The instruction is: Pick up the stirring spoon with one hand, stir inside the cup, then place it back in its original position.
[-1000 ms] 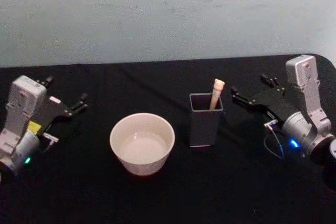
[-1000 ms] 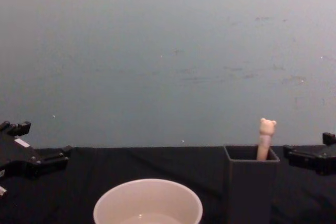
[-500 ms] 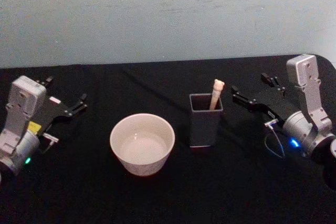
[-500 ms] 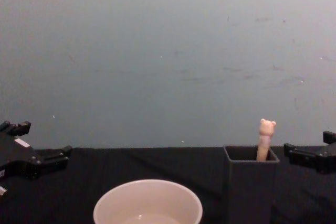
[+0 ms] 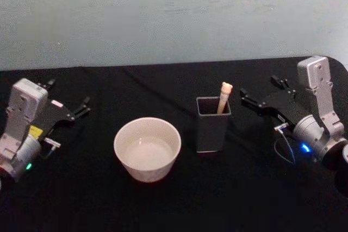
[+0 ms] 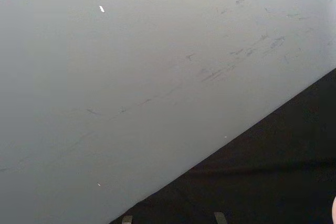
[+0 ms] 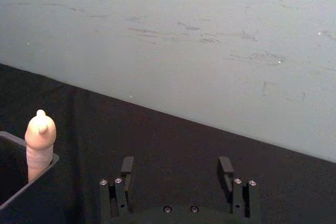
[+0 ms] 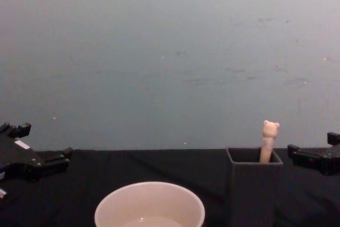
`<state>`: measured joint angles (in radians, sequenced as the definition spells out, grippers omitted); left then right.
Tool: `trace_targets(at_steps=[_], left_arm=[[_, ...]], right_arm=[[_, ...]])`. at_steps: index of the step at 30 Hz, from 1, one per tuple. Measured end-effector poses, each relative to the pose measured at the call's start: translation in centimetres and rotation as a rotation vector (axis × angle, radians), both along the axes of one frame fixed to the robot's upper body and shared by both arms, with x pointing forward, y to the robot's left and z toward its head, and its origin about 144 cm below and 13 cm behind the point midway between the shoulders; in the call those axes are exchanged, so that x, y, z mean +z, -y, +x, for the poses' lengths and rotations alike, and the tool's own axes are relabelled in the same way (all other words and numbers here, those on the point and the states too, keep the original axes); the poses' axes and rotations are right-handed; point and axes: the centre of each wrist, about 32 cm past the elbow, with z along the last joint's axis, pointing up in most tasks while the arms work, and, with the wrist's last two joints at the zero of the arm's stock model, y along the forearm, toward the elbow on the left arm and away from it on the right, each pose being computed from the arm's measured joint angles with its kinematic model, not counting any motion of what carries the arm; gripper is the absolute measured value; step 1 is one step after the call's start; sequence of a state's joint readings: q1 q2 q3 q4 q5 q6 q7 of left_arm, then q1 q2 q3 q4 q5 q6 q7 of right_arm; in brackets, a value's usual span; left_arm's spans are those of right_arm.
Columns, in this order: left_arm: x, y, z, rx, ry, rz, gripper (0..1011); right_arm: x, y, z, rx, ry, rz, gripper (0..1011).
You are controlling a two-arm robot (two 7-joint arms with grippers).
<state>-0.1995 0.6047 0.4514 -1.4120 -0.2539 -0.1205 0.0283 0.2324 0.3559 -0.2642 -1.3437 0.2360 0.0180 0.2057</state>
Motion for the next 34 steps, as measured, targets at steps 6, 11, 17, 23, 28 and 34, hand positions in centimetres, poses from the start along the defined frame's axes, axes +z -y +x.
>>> trace_targets(at_steps=[6,11,17,23,28,34], left_arm=[[0.0,0.0,0.0,0.0,0.0,0.0,1002],[0.0,0.0,0.0,0.0,0.0,0.0,1001],[0.0,0.0,0.0,0.0,0.0,0.0,1001],[0.0,0.0,0.0,0.0,0.0,0.0,1001],[0.0,0.0,0.0,0.0,0.0,0.0,1001],[0.0,0.0,0.0,0.0,0.0,0.0,1001]], right_arm=[[0.02,-0.01,0.0,0.0,0.001,0.001,1003],[0.01,-0.01,0.0,0.0,0.0,0.001,1002],[0.02,-0.01,0.0,0.0,0.0,0.001,1003],[0.02,-0.01,0.0,0.0,0.0,0.001,1003],[0.01,-0.01,0.0,0.0,0.0,0.001,1002],[0.01,-0.01,0.0,0.0,0.0,0.001,1003]])
